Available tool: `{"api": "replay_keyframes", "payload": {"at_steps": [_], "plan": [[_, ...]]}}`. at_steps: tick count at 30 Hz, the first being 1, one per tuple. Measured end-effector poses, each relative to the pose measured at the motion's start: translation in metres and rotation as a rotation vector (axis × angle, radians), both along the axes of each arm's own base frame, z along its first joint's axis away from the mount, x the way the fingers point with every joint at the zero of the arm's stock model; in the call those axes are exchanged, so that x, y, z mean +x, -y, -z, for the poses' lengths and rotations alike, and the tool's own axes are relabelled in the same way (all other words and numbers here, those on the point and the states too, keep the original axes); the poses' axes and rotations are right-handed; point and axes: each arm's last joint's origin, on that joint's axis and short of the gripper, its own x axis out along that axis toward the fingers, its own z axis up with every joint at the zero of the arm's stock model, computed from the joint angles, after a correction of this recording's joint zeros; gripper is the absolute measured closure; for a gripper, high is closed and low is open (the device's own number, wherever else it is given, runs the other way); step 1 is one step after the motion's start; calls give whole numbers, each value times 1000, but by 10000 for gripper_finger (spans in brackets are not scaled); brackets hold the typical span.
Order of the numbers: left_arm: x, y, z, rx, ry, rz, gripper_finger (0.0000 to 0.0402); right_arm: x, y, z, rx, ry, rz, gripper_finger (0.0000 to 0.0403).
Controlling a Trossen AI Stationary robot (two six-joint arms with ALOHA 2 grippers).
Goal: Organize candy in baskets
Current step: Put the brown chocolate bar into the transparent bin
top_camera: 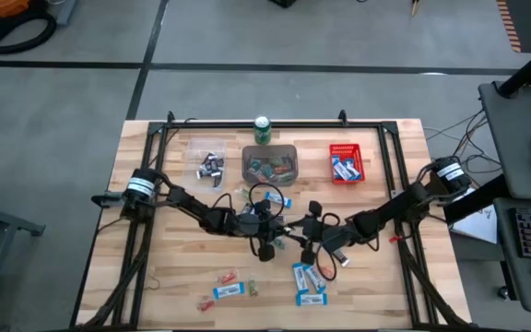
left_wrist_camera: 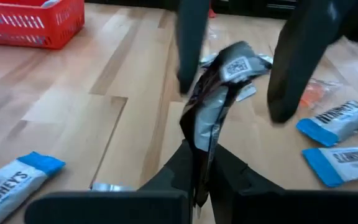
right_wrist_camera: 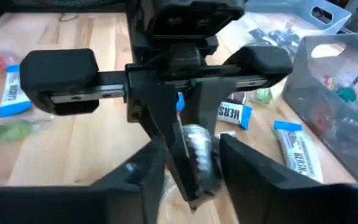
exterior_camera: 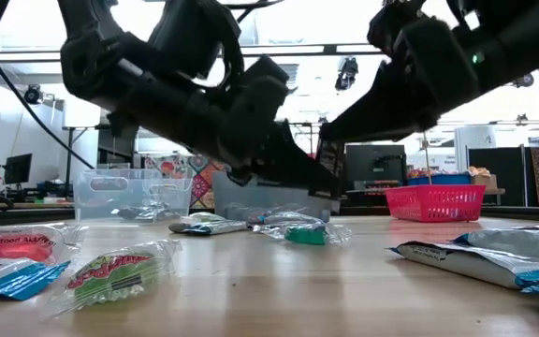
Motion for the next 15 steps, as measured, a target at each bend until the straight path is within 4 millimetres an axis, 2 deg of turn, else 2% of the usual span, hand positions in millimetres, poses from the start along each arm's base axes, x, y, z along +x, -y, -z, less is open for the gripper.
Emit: {"api": "replay_keyframes", "payload": {"at_steps": [3, 7, 12, 15], "plan": [[-3, -1, -13, 12, -13, 4, 397, -5, 4, -15, 4, 18, 12, 214], [-12, -4, -40, 67, -30, -33, 398, -16, 10, -41, 34, 55, 54, 185], [-30, -13, -78, 159, -64, -89, 399, -33, 17, -67, 92, 80, 75, 176], [-50, -27, -93, 267, -189, -193, 399, -40, 20, -76, 111, 93, 78, 177]]}}
